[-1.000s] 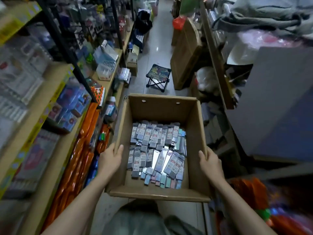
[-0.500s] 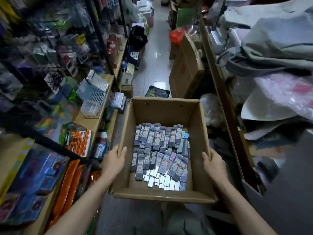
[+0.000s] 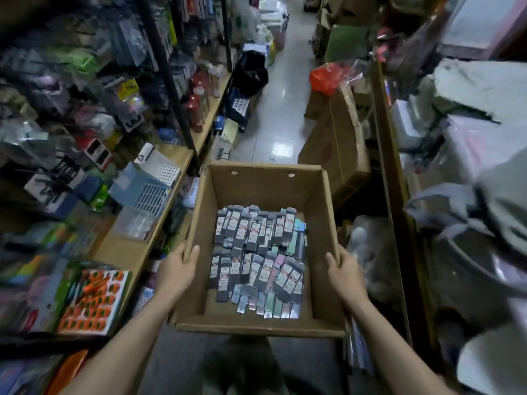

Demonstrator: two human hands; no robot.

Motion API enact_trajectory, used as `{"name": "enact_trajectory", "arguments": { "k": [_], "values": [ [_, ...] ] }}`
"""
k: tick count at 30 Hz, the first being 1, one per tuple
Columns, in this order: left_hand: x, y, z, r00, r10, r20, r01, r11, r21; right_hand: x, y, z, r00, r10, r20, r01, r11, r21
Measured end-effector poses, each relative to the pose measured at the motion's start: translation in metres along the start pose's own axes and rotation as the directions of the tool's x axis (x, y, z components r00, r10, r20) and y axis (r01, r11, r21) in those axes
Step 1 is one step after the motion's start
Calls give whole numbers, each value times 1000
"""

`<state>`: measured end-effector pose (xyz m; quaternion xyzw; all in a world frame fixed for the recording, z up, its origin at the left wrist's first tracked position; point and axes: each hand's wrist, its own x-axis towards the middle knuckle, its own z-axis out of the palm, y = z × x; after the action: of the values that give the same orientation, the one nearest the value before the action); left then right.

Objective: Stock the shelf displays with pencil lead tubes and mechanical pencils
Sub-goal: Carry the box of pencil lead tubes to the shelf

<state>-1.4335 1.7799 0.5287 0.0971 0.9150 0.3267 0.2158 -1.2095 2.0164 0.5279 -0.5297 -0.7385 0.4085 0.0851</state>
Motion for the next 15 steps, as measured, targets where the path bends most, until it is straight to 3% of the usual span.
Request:
{"name": "enact_trajectory", "arguments": {
  "k": [10, 15],
  "values": [
    [166, 94, 8, 996, -70, -55, 69, 997, -20, 197, -105, 14, 998, -19, 52, 21, 999, -35],
    [216, 123, 15, 969, -194, -153, 184, 980, -75, 291, -158, 25, 975, -93, 202, 102, 994, -38]
  ]
}}
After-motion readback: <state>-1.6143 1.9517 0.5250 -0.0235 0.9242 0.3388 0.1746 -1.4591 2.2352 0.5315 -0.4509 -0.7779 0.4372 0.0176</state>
